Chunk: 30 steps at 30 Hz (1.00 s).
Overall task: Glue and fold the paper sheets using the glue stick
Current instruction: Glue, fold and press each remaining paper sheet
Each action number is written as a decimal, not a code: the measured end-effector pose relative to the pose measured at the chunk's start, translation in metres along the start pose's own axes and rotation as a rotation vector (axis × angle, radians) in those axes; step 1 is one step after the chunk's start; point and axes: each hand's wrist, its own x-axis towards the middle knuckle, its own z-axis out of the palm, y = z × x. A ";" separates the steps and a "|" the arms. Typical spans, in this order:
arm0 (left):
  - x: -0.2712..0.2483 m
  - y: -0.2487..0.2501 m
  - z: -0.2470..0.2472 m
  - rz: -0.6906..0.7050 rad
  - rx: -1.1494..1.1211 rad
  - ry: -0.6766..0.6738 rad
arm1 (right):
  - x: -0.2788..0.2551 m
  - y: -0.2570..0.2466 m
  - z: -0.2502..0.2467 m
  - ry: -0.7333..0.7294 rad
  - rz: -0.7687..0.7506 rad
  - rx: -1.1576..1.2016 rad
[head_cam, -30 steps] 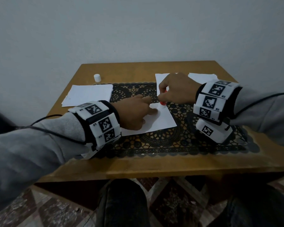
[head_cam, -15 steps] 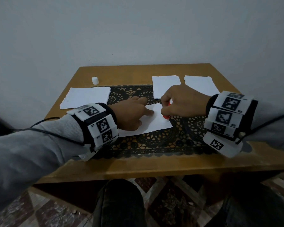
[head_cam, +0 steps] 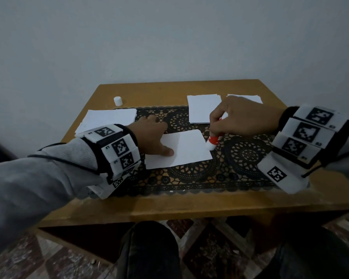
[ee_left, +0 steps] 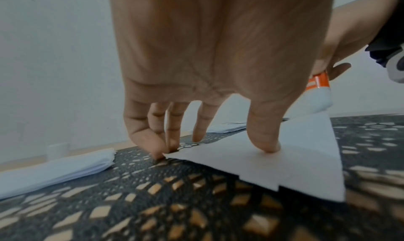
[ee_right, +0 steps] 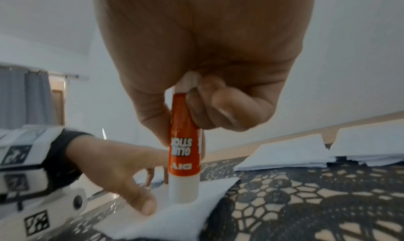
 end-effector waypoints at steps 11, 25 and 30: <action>0.007 0.001 -0.013 0.005 -0.177 -0.054 | 0.005 0.005 0.000 0.044 0.006 -0.001; 0.012 -0.003 -0.013 0.109 -0.263 -0.020 | 0.009 0.014 0.005 0.033 0.000 0.016; 0.014 0.001 -0.016 0.191 -0.330 0.104 | 0.010 0.014 0.013 0.024 -0.019 0.028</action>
